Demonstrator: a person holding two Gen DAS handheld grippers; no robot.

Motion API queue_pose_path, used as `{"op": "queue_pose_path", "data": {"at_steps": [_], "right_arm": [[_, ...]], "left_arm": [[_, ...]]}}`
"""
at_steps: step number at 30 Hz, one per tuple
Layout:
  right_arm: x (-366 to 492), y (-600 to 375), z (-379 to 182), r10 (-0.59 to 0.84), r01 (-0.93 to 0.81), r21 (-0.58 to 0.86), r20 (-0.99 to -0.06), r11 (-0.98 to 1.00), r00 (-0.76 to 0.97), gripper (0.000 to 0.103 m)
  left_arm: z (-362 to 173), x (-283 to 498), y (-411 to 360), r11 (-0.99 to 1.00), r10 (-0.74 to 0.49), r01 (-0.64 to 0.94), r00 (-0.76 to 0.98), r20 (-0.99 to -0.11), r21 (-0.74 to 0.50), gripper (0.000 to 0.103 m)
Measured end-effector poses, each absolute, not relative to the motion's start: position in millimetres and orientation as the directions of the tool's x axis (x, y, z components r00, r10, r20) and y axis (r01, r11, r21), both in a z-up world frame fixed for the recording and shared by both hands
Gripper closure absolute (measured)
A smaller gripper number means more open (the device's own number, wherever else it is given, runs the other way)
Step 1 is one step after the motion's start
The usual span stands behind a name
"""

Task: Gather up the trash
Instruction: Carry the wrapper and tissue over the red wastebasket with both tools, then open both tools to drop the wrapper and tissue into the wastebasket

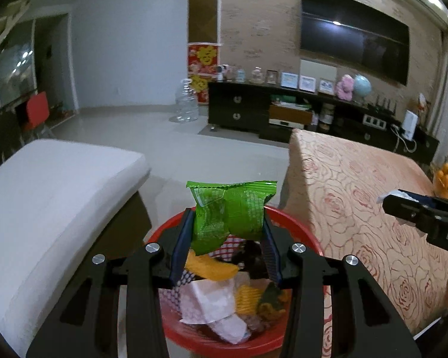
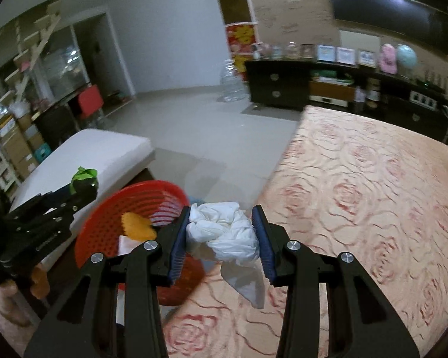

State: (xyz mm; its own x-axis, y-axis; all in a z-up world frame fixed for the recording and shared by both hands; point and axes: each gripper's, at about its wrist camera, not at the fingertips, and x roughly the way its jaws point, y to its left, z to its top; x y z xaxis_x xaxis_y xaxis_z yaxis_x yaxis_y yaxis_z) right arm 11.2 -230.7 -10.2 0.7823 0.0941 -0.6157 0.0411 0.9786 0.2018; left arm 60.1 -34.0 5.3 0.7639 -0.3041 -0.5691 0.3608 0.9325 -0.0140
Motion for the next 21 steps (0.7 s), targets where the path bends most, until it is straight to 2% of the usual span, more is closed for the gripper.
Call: {"op": "queue_pose_path", "data": {"at_steps": [10, 21], "right_arm": [[55.7, -187.7, 17.4, 0.195, -0.112, 0.171, -0.609, 0.979, 0.769, 0.063], [76.0, -170.6, -7.1, 0.266, -0.146, 0.235, -0.647, 0.961, 0.714, 0.063]], "left_arm": [[-1.6, 71.6, -12.4, 0.956, -0.240, 0.293, 0.765, -0.598, -0.009, 0.062], [-19.4, 80.8, -21.3, 0.950, -0.215, 0.311, 0.727, -0.652, 0.033, 0.062]]}}
